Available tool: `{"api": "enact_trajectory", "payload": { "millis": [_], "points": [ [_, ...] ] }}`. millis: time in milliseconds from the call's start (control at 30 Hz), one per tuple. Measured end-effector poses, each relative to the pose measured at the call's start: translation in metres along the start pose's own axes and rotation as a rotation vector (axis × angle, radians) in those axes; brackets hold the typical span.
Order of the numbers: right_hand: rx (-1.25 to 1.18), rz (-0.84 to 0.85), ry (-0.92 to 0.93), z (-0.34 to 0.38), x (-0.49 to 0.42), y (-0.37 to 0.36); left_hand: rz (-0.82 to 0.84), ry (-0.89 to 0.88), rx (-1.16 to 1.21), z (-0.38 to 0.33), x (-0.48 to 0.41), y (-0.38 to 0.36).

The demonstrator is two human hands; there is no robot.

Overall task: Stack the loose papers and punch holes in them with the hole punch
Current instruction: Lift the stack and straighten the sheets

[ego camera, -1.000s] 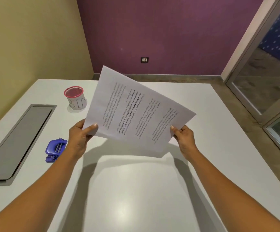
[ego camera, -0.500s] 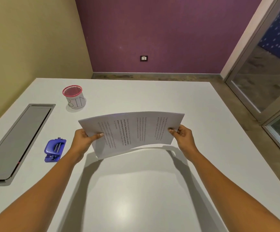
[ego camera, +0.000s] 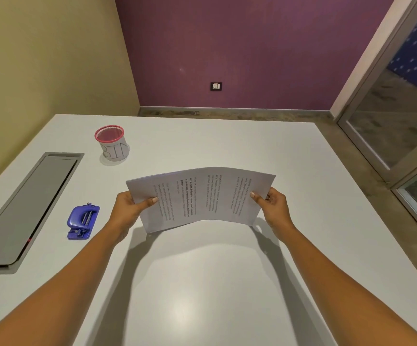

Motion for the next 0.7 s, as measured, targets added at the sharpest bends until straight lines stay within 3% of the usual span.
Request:
{"api": "enact_trajectory", "payload": {
  "millis": [333, 600, 700],
  "points": [
    [0.039, 0.001, -0.011, -0.007, 0.001, 0.003, 0.019, 0.035, -0.001, 0.001, 0.005, -0.007],
    [0.137, -0.265, -0.062, -0.019, 0.014, 0.013, -0.134, 0.084, 0.033, 0.006, 0.006, -0.006],
    [0.186, -0.218, -0.192, -0.038, 0.022, 0.001, -0.231, 0.142, 0.088, 0.015, 0.01, -0.006]
  ]
}}
Point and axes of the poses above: each hand's wrist, its own x-axis away from the middle knuckle, its own y-axis out of the back of the hand, z = x × y, the point moved 6 cm from there along -x, towards the middle knuckle, and after that the axes turned 5 degrees about z, right-handed, at the moved point
